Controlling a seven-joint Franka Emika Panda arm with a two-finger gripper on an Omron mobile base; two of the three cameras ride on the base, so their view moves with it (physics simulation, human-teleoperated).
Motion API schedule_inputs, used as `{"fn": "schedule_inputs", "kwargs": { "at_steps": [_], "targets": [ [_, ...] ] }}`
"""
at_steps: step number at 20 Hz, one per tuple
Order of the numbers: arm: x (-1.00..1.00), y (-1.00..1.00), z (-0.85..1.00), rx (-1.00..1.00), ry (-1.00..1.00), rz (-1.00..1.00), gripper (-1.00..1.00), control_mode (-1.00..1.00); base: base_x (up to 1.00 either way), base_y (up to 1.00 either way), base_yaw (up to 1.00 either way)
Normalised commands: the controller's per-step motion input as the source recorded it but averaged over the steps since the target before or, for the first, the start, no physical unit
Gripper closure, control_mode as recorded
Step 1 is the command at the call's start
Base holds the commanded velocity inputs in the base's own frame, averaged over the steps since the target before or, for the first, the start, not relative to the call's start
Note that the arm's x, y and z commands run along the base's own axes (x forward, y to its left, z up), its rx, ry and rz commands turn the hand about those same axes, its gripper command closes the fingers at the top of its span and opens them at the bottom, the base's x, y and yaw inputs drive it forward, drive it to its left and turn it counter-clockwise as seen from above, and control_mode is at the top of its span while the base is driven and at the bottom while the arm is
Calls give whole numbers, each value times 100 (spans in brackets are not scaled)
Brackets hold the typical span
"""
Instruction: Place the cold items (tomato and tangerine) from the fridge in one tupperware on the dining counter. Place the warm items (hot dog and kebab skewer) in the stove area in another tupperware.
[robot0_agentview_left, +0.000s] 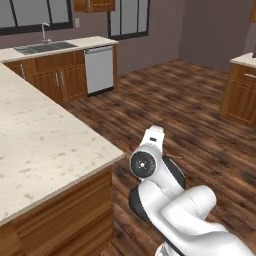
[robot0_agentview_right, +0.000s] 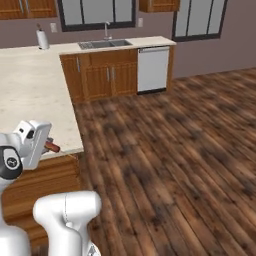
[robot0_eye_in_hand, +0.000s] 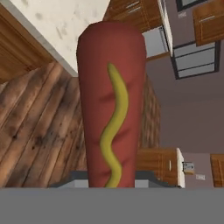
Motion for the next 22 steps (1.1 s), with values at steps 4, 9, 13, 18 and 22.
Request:
{"fn": "schedule_inputs", "kwargs": {
  "at_steps": [4, 9, 13, 18, 22],
  "targets": [
    [0, 0, 0, 0, 0, 0, 100, 100, -56, 100, 8],
    [0, 0, 0, 0, 0, 0, 100, 100, -51, 100, 7],
    [0, 0, 0, 0, 0, 0, 100, 100, -38, 100, 0],
    [0, 0, 0, 0, 0, 0, 100, 100, -21, 100, 0],
    [0, 0, 0, 0, 0, 0, 100, 100, -12, 100, 0]
  ]
}}
